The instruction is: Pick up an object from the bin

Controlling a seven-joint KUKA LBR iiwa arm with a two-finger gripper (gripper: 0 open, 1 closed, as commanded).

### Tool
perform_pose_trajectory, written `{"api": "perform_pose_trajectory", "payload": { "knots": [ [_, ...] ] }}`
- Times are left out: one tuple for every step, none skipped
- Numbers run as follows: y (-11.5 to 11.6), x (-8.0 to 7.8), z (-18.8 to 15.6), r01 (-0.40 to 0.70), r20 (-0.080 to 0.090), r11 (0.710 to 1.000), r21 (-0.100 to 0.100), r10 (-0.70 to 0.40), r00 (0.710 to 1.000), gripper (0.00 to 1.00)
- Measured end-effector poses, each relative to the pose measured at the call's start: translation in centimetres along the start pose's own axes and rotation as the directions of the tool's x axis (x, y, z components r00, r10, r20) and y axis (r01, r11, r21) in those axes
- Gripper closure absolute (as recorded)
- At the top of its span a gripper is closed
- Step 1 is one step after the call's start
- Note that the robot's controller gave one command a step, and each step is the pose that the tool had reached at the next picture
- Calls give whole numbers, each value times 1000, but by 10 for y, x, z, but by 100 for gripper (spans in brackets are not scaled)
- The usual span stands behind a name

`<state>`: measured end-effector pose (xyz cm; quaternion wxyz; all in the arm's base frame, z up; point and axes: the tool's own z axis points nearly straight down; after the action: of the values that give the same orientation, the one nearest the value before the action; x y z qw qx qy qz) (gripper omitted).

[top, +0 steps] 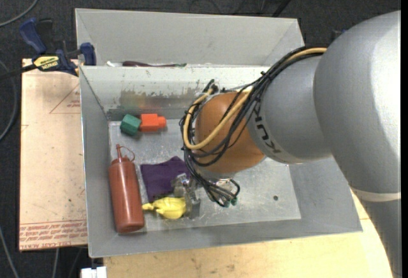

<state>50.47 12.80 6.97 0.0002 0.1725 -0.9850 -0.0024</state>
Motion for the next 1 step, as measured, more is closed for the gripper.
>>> {"api": "perform_pose_trajectory", "payload": {
  "knots": [
    [0,0,0,-1,0,1000,0,1,1000,100]
  ]
}}
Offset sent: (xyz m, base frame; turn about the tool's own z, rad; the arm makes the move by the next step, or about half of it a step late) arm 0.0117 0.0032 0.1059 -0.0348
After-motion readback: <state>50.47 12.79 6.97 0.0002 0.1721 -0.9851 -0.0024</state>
